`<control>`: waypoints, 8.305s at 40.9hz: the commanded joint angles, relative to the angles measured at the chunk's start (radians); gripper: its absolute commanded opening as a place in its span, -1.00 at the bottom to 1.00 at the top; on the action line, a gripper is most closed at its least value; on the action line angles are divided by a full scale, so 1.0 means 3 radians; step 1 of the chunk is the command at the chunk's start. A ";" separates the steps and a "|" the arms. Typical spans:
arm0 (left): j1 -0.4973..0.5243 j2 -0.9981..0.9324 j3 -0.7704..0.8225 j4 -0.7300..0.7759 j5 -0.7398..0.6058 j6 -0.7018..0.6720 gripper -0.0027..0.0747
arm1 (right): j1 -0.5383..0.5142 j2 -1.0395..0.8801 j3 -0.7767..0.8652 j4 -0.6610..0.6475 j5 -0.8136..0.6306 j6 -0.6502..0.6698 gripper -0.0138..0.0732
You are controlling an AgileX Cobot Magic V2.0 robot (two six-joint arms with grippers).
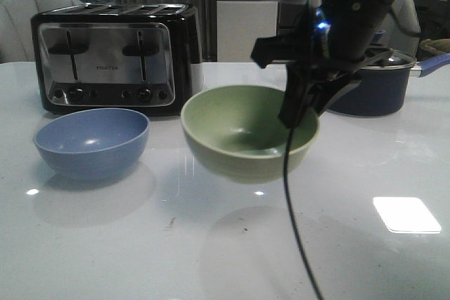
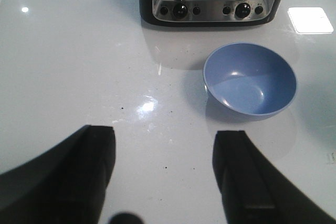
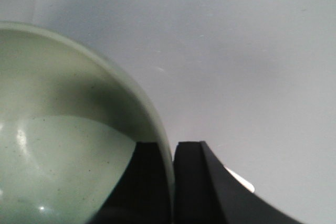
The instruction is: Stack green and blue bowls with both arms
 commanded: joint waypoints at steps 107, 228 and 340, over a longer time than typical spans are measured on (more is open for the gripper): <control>-0.0348 0.3498 -0.1597 -0.0613 -0.0163 0.0072 0.76 | 0.0441 -0.3189 0.1877 -0.0118 -0.0630 -0.0356 0.27; -0.1700 0.2832 -0.2120 -0.0305 0.0133 0.0252 0.08 | 0.0441 -0.3189 0.1877 -0.0118 -0.0629 -0.0356 0.27; -0.0157 -0.1992 0.2024 0.0053 -0.2319 -0.0135 -0.69 | 0.0435 -0.3189 0.1877 -0.0238 -0.0606 -0.0326 -0.56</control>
